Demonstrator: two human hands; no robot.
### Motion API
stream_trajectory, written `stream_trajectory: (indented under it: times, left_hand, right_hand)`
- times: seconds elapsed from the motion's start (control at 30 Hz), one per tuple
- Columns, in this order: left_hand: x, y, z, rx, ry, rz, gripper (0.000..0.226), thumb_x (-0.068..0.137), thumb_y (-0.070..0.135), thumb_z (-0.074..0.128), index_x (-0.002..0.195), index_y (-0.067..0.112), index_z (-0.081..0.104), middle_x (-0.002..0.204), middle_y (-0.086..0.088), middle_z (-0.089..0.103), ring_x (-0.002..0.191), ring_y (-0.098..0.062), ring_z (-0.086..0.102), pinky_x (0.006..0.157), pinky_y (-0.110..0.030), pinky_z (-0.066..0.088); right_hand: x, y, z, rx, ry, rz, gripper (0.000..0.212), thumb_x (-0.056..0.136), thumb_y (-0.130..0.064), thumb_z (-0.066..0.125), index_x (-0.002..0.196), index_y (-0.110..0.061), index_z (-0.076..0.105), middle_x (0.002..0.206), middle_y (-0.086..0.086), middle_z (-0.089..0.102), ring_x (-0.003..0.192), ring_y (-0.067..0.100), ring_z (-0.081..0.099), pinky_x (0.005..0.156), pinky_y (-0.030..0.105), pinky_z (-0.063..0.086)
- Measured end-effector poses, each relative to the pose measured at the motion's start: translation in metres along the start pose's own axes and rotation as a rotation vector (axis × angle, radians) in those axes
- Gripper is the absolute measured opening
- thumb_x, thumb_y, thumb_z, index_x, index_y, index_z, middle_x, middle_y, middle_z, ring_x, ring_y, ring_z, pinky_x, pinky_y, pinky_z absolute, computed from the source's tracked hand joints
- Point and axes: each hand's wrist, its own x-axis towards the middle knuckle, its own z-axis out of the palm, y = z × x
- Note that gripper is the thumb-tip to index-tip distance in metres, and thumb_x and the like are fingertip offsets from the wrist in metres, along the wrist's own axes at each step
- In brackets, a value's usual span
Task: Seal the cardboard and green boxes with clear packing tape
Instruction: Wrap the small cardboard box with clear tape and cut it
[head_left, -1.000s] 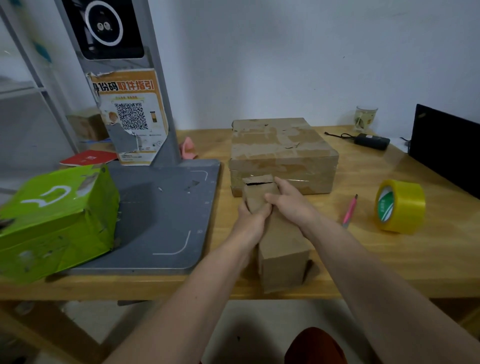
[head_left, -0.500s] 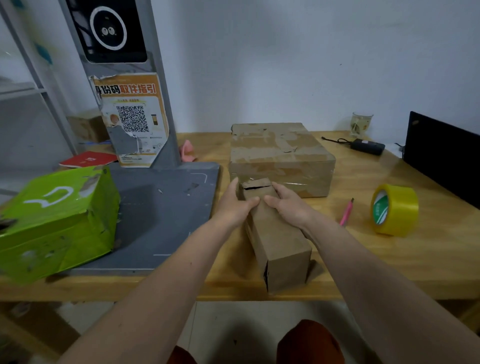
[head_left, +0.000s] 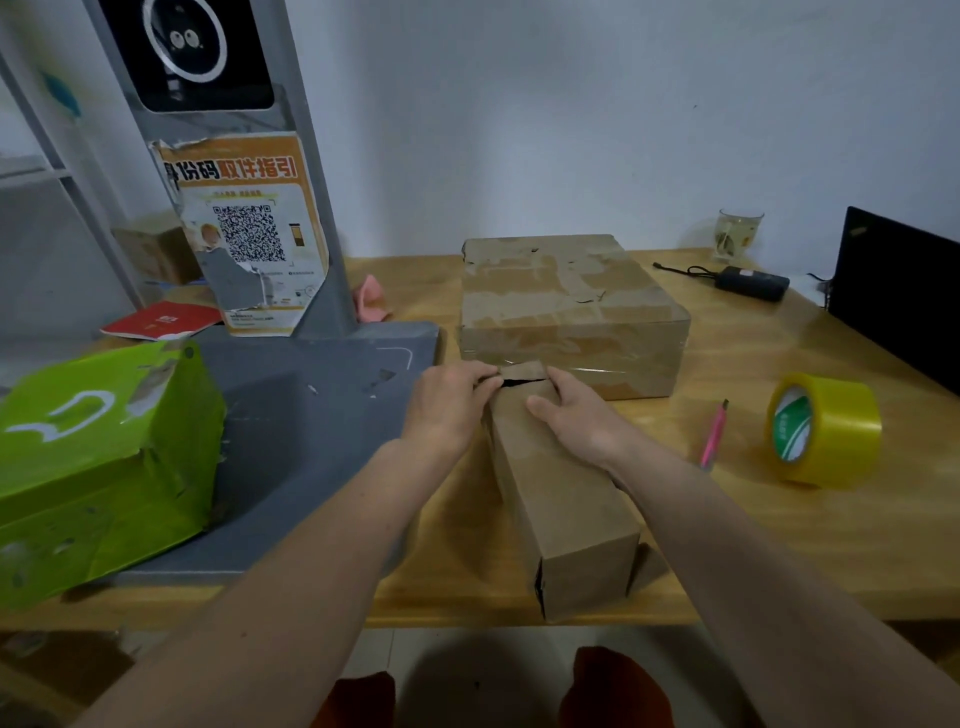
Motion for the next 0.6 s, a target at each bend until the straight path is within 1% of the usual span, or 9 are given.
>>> stream_trajectory:
  times: [0.07, 0.13, 0.17, 0.23, 0.3, 0.37, 0.43, 0.5, 0.6]
  left_hand:
    - [0.002, -0.001, 0.001, 0.002, -0.002, -0.009, 0.027, 0.098, 0.026, 0.058, 0.121, 0.018, 0.069, 0.114, -0.002, 0.071, 0.108, -0.021, 0.062, 0.096, -0.035, 0.047]
    - [0.005, -0.002, 0.002, -0.056, 0.004, -0.045, 0.030, 0.097, 0.020, 0.060, 0.126, 0.019, 0.066, 0.115, -0.002, 0.070, 0.108, -0.019, 0.062, 0.097, -0.034, 0.048]
    - [0.006, -0.003, 0.002, -0.125, 0.008, -0.081, 0.032, 0.096, 0.017, 0.061, 0.128, 0.018, 0.063, 0.114, -0.001, 0.070, 0.106, -0.016, 0.063, 0.096, -0.032, 0.049]
    - [0.010, -0.005, 0.001, -0.305, 0.007, -0.187, 0.035, 0.093, 0.014, 0.065, 0.128, 0.018, 0.061, 0.104, 0.004, 0.069, 0.097, -0.009, 0.062, 0.086, -0.022, 0.049]
    - [0.013, -0.008, 0.001, -0.521, -0.011, -0.331, 0.033, 0.091, 0.012, 0.067, 0.124, 0.016, 0.062, 0.094, 0.008, 0.067, 0.086, -0.004, 0.060, 0.073, -0.014, 0.046]
    - [0.015, -0.009, 0.002, -0.724, -0.040, -0.477, 0.027, 0.090, 0.010, 0.068, 0.117, 0.014, 0.065, 0.094, 0.005, 0.068, 0.084, -0.005, 0.061, 0.070, -0.015, 0.047]
    - [0.016, -0.009, 0.004, -0.831, -0.066, -0.566, 0.020, 0.090, 0.007, 0.067, 0.109, 0.015, 0.068, 0.102, -0.001, 0.068, 0.092, -0.011, 0.063, 0.079, -0.022, 0.052]
    - [0.017, -0.009, 0.007, -0.872, -0.080, -0.583, 0.018, 0.090, 0.003, 0.065, 0.097, 0.018, 0.070, 0.106, -0.005, 0.068, 0.101, -0.019, 0.063, 0.091, -0.031, 0.054]
    - [0.018, -0.010, 0.008, -0.888, -0.088, -0.593, 0.024, 0.087, 0.000, 0.062, 0.090, 0.020, 0.072, 0.108, -0.007, 0.068, 0.104, -0.023, 0.063, 0.097, -0.037, 0.053]
  right_hand:
    - [0.011, -0.001, 0.000, -0.029, 0.037, -0.001, 0.050, 0.099, -0.029, 0.049, 0.145, -0.015, 0.038, 0.137, 0.004, 0.051, 0.119, 0.020, 0.051, 0.094, 0.031, 0.043]
    - [0.019, -0.004, 0.001, -0.082, 0.069, -0.003, 0.051, 0.097, -0.029, 0.053, 0.144, -0.012, 0.040, 0.138, 0.005, 0.052, 0.123, 0.022, 0.050, 0.099, 0.033, 0.042]
    - [0.023, -0.006, 0.000, -0.124, 0.088, -0.018, 0.052, 0.097, -0.028, 0.055, 0.144, -0.011, 0.040, 0.139, 0.006, 0.050, 0.127, 0.023, 0.048, 0.102, 0.033, 0.040]
    - [0.027, -0.012, -0.001, -0.237, 0.136, -0.084, 0.052, 0.095, -0.028, 0.059, 0.142, -0.011, 0.044, 0.141, 0.006, 0.049, 0.130, 0.023, 0.045, 0.105, 0.033, 0.037]
    - [0.027, -0.017, -0.001, -0.366, 0.186, -0.167, 0.039, 0.093, -0.028, 0.061, 0.130, -0.015, 0.059, 0.131, 0.003, 0.058, 0.122, 0.022, 0.051, 0.100, 0.033, 0.041]
    - [0.027, -0.019, 0.000, -0.463, 0.234, -0.249, 0.023, 0.093, -0.025, 0.062, 0.113, -0.016, 0.070, 0.116, 0.002, 0.064, 0.109, 0.020, 0.057, 0.093, 0.033, 0.046]
    - [0.025, -0.021, 0.002, -0.531, 0.260, -0.298, 0.018, 0.094, -0.023, 0.060, 0.106, -0.016, 0.072, 0.109, 0.001, 0.066, 0.101, 0.019, 0.058, 0.089, 0.035, 0.048]
    - [0.024, -0.023, 0.003, -0.575, 0.279, -0.313, 0.018, 0.096, -0.022, 0.056, 0.106, -0.016, 0.071, 0.106, 0.001, 0.066, 0.097, 0.019, 0.059, 0.086, 0.035, 0.049]
    - [0.023, -0.023, 0.004, -0.593, 0.299, -0.308, 0.019, 0.098, -0.022, 0.053, 0.108, -0.017, 0.069, 0.102, 0.002, 0.068, 0.093, 0.020, 0.060, 0.081, 0.035, 0.050]
